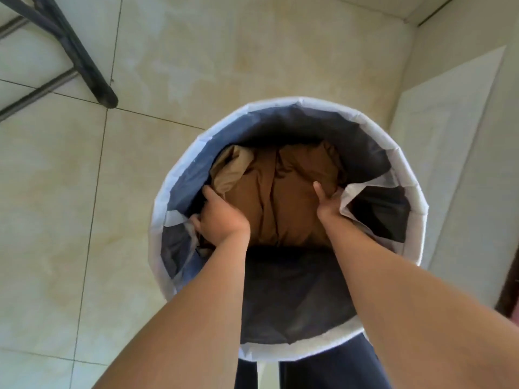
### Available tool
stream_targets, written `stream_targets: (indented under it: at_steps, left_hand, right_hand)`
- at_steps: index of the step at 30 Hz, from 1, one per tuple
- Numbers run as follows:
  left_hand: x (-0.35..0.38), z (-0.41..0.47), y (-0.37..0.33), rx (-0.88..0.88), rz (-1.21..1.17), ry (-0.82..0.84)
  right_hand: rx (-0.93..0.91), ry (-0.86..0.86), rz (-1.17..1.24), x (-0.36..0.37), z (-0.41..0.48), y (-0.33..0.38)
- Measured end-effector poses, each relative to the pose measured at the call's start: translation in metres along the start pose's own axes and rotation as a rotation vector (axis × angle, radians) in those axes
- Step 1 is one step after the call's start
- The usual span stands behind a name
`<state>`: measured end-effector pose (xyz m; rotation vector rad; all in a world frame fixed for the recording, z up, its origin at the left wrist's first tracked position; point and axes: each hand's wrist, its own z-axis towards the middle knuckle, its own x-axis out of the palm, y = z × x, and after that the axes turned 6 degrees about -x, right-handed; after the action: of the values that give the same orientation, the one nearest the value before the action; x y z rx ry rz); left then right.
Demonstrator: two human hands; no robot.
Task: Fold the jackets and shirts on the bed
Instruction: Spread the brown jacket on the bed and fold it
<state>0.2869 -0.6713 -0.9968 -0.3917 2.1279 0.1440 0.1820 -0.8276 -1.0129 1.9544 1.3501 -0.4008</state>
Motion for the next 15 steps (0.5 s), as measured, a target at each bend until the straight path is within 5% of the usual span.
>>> stream_targets:
  at_steps: [7, 13, 15]
  left_hand:
    - [0.054, 0.027, 0.014, 0.132, 0.054, 0.128]
    - [0.084, 0.039, 0.012, 0.178, 0.064, 0.055]
    - [0.083, 0.025, 0.017, 0.316, 0.083, -0.079]
  right_hand:
    - [0.009, -0.093, -0.009, 0.023, 0.047, -0.045]
    - [-0.064, -0.157, -0.114, 0.036, 0.061, -0.055]
    - [-0.100, -0.195, -0.207, 0.034, 0.048, -0.050]
